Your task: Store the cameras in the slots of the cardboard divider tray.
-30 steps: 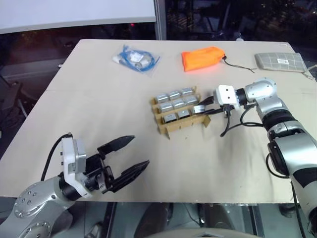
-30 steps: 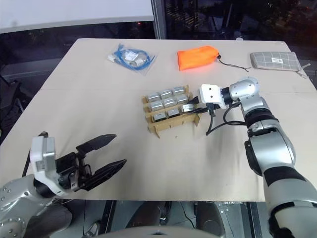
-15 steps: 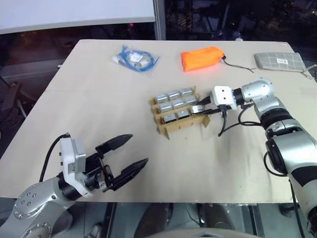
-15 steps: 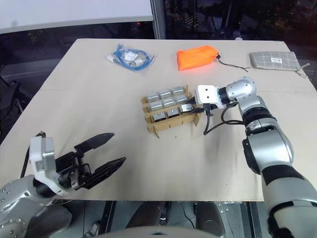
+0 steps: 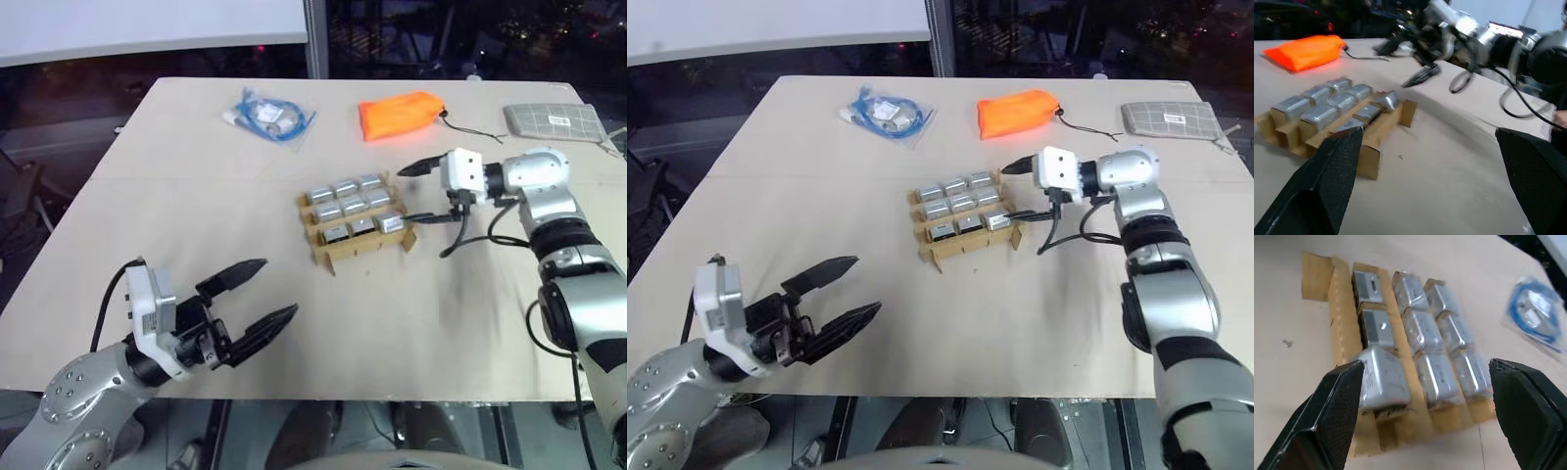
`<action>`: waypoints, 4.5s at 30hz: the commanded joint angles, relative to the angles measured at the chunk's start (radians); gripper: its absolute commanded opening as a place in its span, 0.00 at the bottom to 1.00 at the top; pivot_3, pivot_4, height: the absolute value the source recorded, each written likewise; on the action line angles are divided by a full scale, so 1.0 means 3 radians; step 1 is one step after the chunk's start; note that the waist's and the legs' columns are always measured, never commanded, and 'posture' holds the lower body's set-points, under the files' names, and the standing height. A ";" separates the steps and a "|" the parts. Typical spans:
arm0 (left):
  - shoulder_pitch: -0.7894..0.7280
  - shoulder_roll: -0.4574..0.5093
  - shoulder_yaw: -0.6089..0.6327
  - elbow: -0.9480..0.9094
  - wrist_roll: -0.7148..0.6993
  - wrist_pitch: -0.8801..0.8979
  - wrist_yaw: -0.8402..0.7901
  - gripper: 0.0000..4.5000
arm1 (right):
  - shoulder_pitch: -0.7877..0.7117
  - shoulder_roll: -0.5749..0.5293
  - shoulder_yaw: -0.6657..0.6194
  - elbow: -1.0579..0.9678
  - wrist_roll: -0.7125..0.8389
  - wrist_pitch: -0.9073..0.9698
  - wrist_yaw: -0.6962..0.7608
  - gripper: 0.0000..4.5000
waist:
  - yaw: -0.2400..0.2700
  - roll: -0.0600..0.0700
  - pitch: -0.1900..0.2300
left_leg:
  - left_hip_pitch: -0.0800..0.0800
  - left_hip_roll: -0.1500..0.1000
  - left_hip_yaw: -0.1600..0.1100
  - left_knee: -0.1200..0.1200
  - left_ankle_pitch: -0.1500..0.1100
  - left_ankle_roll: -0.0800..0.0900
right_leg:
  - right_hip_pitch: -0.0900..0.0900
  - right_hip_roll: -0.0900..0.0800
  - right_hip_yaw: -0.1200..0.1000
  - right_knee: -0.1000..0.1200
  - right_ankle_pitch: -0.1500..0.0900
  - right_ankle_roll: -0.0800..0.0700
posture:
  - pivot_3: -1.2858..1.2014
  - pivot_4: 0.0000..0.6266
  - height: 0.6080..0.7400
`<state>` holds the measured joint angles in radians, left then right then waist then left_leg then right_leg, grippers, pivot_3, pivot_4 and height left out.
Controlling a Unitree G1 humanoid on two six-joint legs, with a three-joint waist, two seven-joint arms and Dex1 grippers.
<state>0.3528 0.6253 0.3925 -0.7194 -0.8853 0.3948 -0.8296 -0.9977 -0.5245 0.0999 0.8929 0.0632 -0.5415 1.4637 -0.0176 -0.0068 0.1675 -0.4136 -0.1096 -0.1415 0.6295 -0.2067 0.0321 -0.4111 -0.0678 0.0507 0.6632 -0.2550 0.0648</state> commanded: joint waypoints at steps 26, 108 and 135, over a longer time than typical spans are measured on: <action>-0.0146 0.0048 -0.0096 0.0102 0.0076 -0.0081 -0.0071 1.00 | 0.0312 0.0169 0.0198 -0.0704 -0.0133 0.0336 -0.0862 0.90 | -0.0076 0.0001 0.0000 | 0.0007 0.0029 0.0019 0.0004 0.0001 -0.0002 | -0.0001 0.0029 0.0018 0.0005 0.0012 -0.0018 | 0.52 0.24 1.00; -0.0107 0.0021 -0.0157 0.0107 0.0138 -0.0139 -0.0087 1.00 | 0.0188 0.0181 0.0560 -0.0925 -0.0684 0.0394 -0.1570 0.90 | -0.0060 0.0002 0.0000 | 0.0003 0.0031 0.0018 0.0003 0.0002 -0.0006 | -0.0006 0.0030 0.0017 0.0003 0.0012 -0.0018 | 0.52 0.24 1.00; -0.0083 0.0024 -0.0147 0.0070 0.0133 -0.0145 -0.0039 1.00 | -0.0138 0.0140 0.0701 -0.0454 -0.0571 0.0236 -0.0736 0.13 | -0.0071 0.0002 0.0001 | 0.0006 0.0035 0.0020 0.0002 0.0000 -0.0004 | -0.0005 0.0035 0.0019 0.0003 0.0014 -0.0021 | 0.52 0.24 1.00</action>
<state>0.3262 0.6325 0.3430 -0.6588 -0.8454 0.3657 -0.8446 -1.0100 -0.4710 0.3104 0.7518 -0.1079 -0.4437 1.2197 -0.0389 -0.0062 0.1677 -0.4119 -0.0990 -0.1357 0.6301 -0.2067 0.0308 -0.4127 -0.0573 0.0563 0.6639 -0.2508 0.0586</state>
